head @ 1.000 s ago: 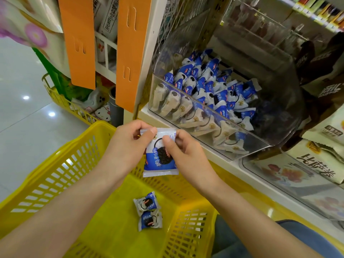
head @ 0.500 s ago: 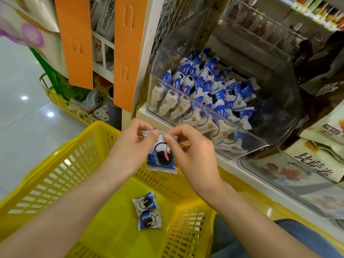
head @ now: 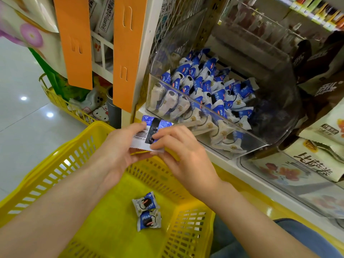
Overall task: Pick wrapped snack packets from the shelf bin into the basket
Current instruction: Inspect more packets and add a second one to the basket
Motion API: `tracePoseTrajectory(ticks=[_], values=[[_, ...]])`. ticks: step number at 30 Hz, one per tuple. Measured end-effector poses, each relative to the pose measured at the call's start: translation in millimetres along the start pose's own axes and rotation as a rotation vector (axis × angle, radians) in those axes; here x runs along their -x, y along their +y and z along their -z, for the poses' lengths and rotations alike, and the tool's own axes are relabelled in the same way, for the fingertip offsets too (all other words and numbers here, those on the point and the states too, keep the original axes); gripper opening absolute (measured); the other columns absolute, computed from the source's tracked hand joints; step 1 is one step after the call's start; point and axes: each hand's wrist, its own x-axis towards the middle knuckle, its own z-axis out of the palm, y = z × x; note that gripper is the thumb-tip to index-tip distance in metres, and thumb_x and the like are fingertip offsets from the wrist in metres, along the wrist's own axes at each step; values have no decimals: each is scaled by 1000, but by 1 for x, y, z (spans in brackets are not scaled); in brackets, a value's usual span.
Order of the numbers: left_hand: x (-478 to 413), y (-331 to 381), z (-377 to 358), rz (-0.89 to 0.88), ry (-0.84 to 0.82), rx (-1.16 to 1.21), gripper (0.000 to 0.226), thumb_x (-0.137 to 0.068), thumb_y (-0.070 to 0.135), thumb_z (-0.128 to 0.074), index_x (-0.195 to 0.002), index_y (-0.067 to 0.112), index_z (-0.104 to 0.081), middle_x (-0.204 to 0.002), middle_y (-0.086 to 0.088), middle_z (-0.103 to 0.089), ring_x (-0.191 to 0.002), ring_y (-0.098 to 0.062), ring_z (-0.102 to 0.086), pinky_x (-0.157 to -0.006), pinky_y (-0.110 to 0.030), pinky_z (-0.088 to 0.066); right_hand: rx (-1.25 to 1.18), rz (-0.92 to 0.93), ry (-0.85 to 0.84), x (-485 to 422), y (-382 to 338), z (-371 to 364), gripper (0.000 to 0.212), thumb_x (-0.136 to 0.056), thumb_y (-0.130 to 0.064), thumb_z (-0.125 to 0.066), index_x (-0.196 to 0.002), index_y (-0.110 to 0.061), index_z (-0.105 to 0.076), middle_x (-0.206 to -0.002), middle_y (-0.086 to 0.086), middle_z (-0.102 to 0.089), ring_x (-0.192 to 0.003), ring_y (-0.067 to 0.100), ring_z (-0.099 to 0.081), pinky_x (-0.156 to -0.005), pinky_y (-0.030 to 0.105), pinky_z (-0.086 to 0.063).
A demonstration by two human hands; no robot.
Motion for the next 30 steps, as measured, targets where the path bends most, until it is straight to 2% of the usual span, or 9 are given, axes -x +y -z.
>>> tracePoseTrajectory(ticks=[2,5,8,11,14,18,21,26,30], values=[[-1,-3,-1,-73,32,-39,15,-89,23,-56,-89,12,-66,-74,-4,-70,-62,-13,-65,-55,-28,-56,-5,-52,-31,1,-3,-1,23,-85,-29,-61,-99,-11,-65,-108,2,-60,-104,12,-50,-86,22,-42],[-3,-8,-1,-226,92,-177,16,-91,23,-54,-80,19,-64,-63,7,-70,-59,-4,-65,-65,-28,-53,-190,-412,-58,1,-6,-3,45,-86,-48,-49,-121,-20,-50,-118,-6,-51,-109,1,-46,-90,18,-41],[-4,-12,-3,-345,87,-275,18,-93,22,-50,-79,24,-61,-64,10,-68,-52,6,-61,-53,-13,-48,-428,-748,-88,1,-1,-5,38,-93,-42,-41,-125,-21,-43,-122,-5,-54,-107,4,-52,-92,23,-45],[-6,-17,-6,-359,8,-364,15,-94,19,-48,-84,24,-59,-68,12,-66,-54,5,-61,-50,-9,-46,-753,-907,-77,-4,1,-5,25,-99,-31,-37,-112,-17,-52,-106,3,-66,-91,12,-64,-82,30,-55],[-7,-25,-4,-414,0,-526,12,-94,19,-49,-105,23,-49,-83,10,-60,-72,-1,-62,-65,-18,-47,-912,-910,-54,-8,-1,-4,20,-99,-19,-39,-105,-16,-58,-98,6,-68,-81,13,-67,-74,31,-57],[-2,-29,-4,-558,-16,-651,30,-90,24,-56,-111,30,-35,-92,24,-47,-72,25,-50,-57,0,-41,-809,-862,-24,-5,-1,-6,9,-96,-18,-47,-94,-17,-56,-92,4,-67,-67,5,-67,-59,22,-57],[-1,-32,-5,-563,-33,-696,30,-89,34,-53,-116,31,-38,-91,26,-49,-72,28,-48,-59,3,-39,-652,-799,-44,-1,0,-10,7,-93,-21,-52,-86,-19,-53,-87,-2,-65,-70,5,-66,-57,20,-55],[-7,-29,-1,-577,11,-755,27,-94,26,-47,-120,20,-47,-88,21,-52,-67,16,-56,-57,1,-38,-594,-728,-55,1,2,-11,9,-92,-23,-55,-84,-26,-52,-84,-6,-64,-73,8,-66,-57,19,-55],[-8,-28,1,-633,41,-876,34,-94,26,-48,-127,21,-49,-100,8,-60,-74,2,-55,-60,-2,-41,-429,-661,-73,3,-1,-11,12,-91,-29,-54,-96,-18,-54,-92,-3,-65,-78,13,-65,-65,33,-57]])
